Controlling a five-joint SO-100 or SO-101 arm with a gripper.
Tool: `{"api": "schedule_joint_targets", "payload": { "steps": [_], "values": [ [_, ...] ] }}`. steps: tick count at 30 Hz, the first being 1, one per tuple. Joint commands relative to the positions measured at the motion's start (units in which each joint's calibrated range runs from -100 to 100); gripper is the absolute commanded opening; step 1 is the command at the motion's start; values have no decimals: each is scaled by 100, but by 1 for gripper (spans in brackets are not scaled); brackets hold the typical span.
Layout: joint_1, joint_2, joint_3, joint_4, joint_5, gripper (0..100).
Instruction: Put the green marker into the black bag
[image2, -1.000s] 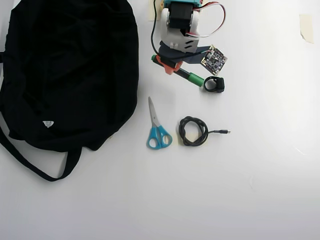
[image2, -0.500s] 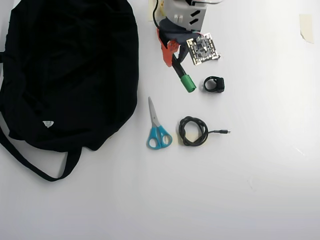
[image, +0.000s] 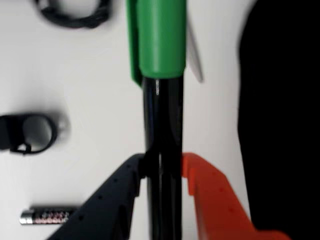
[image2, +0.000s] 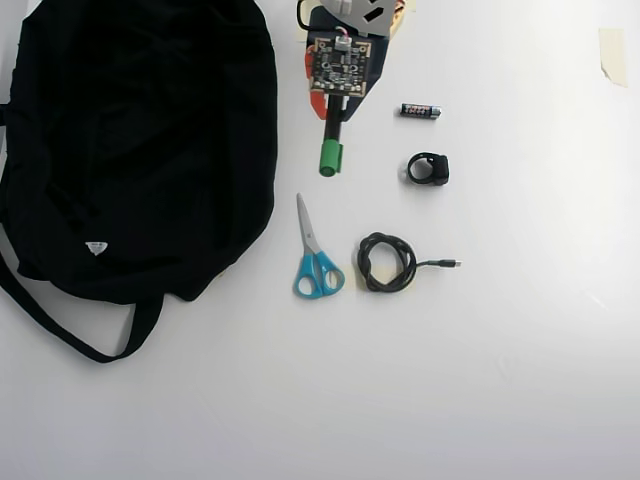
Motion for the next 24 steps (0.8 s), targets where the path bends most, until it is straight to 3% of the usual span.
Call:
{"api": "schedule_joint_targets", "payload": {
  "steps": [1, 6, 11, 24],
  "values": [
    [30, -185, -240, -49, -355, 2],
    [97, -194, -240, -316, -868, 2],
    [202, -185, -240, -462, -884, 2],
    [2446, -61, -159, -496, -931, 2]
  ]
}}
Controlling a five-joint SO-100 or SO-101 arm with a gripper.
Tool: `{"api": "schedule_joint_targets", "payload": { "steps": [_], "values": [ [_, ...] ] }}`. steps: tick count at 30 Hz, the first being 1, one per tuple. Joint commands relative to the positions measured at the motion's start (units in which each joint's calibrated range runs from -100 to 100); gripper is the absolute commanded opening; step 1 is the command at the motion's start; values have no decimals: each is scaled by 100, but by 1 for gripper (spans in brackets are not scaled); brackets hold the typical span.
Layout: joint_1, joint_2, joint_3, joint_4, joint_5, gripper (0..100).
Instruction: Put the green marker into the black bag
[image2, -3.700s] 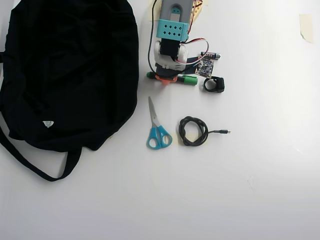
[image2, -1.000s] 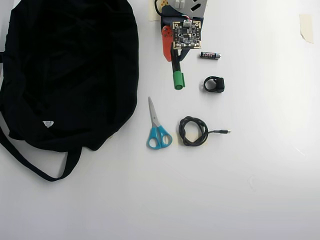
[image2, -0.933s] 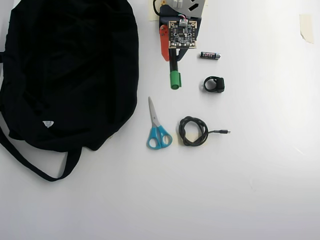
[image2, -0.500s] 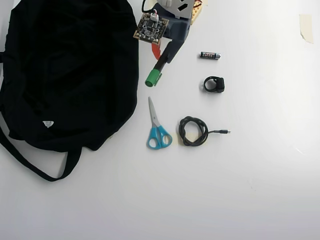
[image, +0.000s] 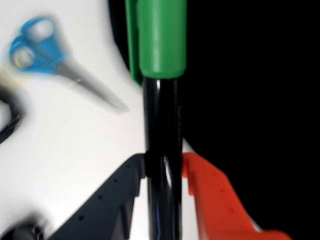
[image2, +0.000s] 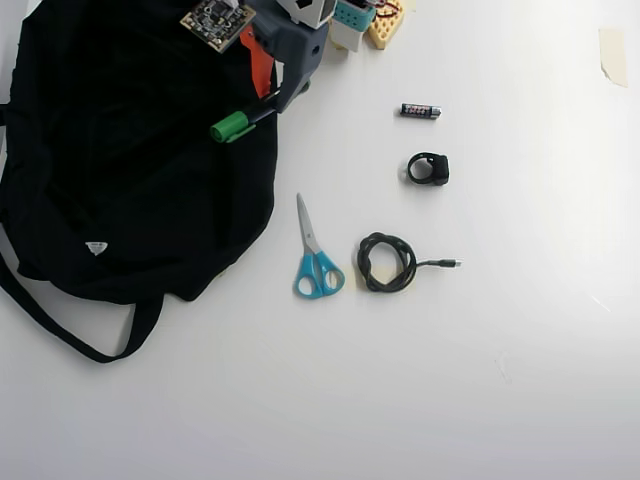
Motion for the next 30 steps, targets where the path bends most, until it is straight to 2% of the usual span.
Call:
{"api": "schedule_joint_targets", "payload": {
  "steps": [1, 6, 12, 18, 25, 28, 30],
  "values": [
    [818, -61, -177, -93, -33, 2],
    [1850, 64, -133, -386, -17, 2],
    [2613, 1508, -231, -1540, 30, 2],
    [3406, 3142, -1363, -1574, 161, 2],
    [3698, 4462, -2451, -1531, 235, 3],
    [3698, 4462, -2451, -1505, 219, 17],
    [3690, 4445, -2451, -1505, 214, 18]
  ]
}}
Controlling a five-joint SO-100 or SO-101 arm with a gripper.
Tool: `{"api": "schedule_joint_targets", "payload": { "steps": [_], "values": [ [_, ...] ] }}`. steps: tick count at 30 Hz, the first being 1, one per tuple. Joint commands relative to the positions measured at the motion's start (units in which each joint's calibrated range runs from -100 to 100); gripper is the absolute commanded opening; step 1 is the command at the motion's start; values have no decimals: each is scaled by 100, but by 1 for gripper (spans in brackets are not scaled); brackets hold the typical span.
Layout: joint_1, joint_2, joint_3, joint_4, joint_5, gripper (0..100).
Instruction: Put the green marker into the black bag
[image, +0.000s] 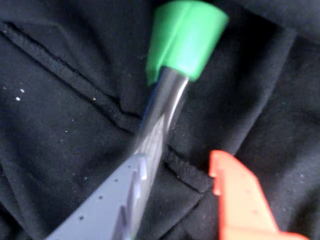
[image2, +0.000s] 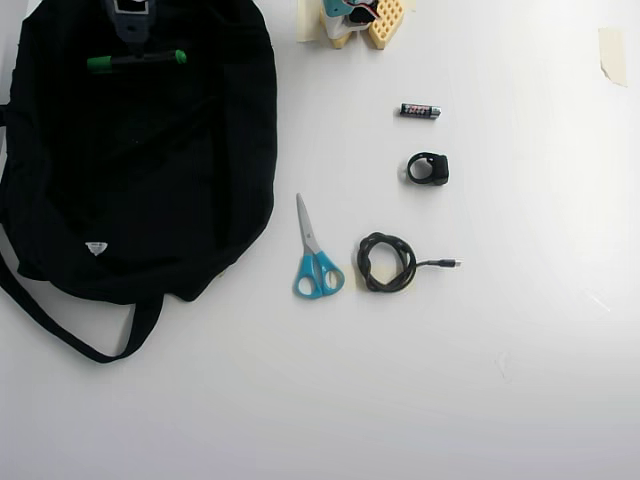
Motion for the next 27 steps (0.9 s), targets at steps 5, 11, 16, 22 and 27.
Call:
{"api": "schedule_joint_targets", "payload": {
  "steps": [5, 11, 16, 22, 27],
  "values": [
    [-447, -760, -257, 953, -83, 18],
    [-2481, -3250, 3, 2082, -403, 6],
    [-5219, -3416, 3, 2004, -529, 2],
    [-6214, -5042, 2007, 1642, -660, 2],
    [-6490, -5714, 2834, 1513, -655, 2]
  ]
}}
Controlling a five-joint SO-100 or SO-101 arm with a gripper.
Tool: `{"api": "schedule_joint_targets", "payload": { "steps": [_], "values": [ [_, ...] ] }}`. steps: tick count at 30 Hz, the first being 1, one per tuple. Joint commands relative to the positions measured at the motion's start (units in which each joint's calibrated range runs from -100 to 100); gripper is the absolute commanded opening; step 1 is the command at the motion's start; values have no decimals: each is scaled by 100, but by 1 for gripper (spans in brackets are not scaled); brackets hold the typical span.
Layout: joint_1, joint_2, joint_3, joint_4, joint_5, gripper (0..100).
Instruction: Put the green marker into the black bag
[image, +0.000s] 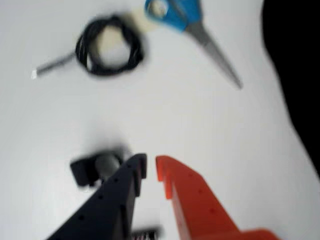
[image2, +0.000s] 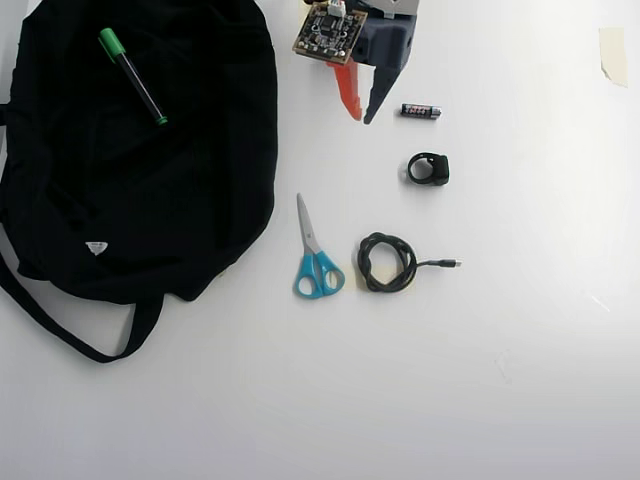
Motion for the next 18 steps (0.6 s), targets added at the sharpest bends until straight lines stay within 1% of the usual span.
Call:
{"api": "schedule_joint_targets", "payload": {
  "steps": [1, 2, 6, 7, 12, 18],
  "values": [
    [-187, -716, 578, -135, 6, 2],
    [-224, -899, 785, -144, 84, 2],
    [-172, -1646, 1675, -480, 776, 2],
    [-172, -1812, 1917, -583, 834, 2],
    [-172, -2974, 3301, -859, 855, 2],
    [-172, -4559, 4738, -868, 902, 2]
  ]
}}
